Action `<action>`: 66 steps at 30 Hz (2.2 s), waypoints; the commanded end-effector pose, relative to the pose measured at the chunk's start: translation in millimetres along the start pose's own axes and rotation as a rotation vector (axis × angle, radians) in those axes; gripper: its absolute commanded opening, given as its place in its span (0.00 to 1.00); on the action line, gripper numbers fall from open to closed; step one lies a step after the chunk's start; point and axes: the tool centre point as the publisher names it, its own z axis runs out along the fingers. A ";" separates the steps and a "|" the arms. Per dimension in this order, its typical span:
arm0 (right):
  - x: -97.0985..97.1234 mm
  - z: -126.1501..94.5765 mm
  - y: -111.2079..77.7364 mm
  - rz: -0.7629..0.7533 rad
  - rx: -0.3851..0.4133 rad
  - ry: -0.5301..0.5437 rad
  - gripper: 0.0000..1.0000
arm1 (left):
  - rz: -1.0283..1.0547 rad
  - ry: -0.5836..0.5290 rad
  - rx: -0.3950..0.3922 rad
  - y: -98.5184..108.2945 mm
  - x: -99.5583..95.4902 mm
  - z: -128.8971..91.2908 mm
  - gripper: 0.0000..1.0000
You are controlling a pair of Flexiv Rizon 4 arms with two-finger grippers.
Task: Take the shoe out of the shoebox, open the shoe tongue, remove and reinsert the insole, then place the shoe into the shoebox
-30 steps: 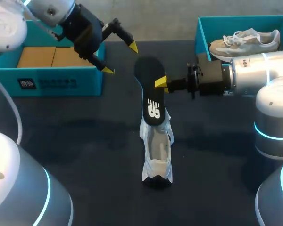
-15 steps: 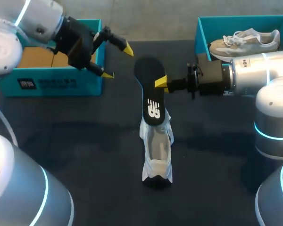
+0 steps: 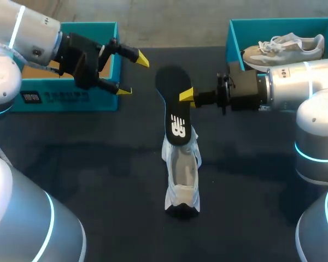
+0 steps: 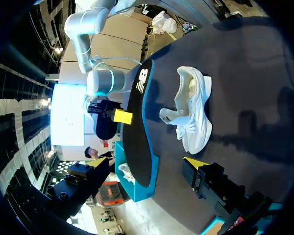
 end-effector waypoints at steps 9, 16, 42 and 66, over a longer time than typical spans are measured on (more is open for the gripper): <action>0.1 1.5 -0.3 0.000 -0.001 -0.001 0.00 | 0.042 -0.185 -0.002 -0.6 7.4 14.9 1.00; 0.1 1.5 -0.3 0.000 -0.001 -0.001 0.00 | 0.057 -0.295 0.003 -1.2 11.0 19.9 1.00; 0.1 1.5 -0.3 0.000 -0.001 -0.001 0.00 | 0.016 -0.442 0.009 -8.4 1.9 44.4 1.00; 0.1 1.5 -0.3 0.000 -0.001 -0.001 0.00 | -0.061 -0.526 -0.025 -13.5 -5.0 60.2 1.00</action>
